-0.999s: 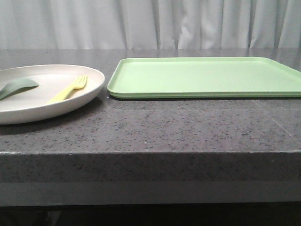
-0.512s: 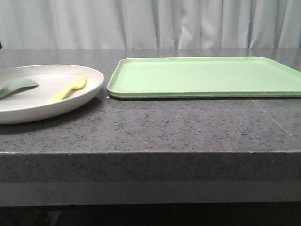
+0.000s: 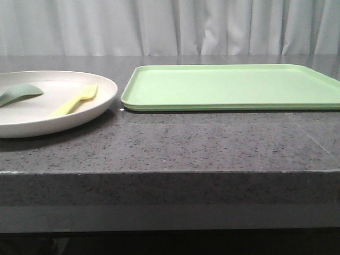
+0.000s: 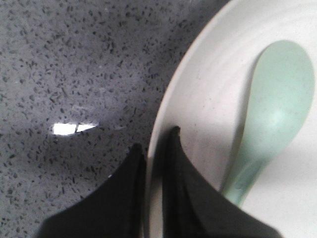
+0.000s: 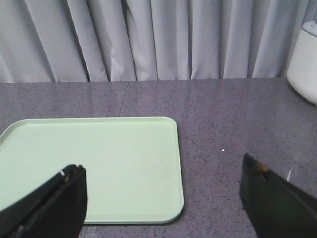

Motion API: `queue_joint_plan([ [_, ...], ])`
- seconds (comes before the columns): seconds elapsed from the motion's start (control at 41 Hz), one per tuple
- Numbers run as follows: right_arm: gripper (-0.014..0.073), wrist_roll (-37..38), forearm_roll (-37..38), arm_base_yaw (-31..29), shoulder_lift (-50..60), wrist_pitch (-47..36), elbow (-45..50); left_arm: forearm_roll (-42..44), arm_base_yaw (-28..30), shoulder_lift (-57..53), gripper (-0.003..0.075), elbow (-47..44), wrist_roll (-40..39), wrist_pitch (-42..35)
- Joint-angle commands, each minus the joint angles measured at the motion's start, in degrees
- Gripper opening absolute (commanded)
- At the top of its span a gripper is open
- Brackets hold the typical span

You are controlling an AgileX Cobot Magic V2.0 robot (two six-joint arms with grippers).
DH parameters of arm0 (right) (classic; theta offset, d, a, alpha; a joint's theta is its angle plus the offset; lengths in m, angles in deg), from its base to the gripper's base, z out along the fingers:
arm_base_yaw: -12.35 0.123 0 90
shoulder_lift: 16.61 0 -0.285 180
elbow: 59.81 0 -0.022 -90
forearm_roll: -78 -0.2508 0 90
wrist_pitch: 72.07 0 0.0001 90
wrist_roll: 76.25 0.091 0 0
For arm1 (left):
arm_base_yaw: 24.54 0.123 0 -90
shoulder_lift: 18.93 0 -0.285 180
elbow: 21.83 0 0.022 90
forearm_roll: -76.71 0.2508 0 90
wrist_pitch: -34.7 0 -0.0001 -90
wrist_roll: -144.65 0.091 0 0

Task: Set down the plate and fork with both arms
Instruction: 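Close the left gripper on the cream plate rim, then lift the plate with the left gripper and carry it over the tray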

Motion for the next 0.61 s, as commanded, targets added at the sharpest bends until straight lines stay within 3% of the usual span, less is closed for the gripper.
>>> queue_joint_plan([
  [0.0,0.0644,-0.5,0.1,-0.4,-0.6,-4.3,-2.2,-2.8,2.0,-3.5,-0.0018,2.4,0.8,-1.3],
  [0.317,0.0644,-0.5,0.1,-0.4,-0.6,-4.3,-2.2,-27.5,7.3,-4.2,-0.0018,7.2,12.9,3.2],
  [0.585,0.0644,-0.5,0.1,-0.4,-0.6,-4.3,-2.2,-32.3,4.6,-3.6,-0.0018,11.1,13.6,0.7],
])
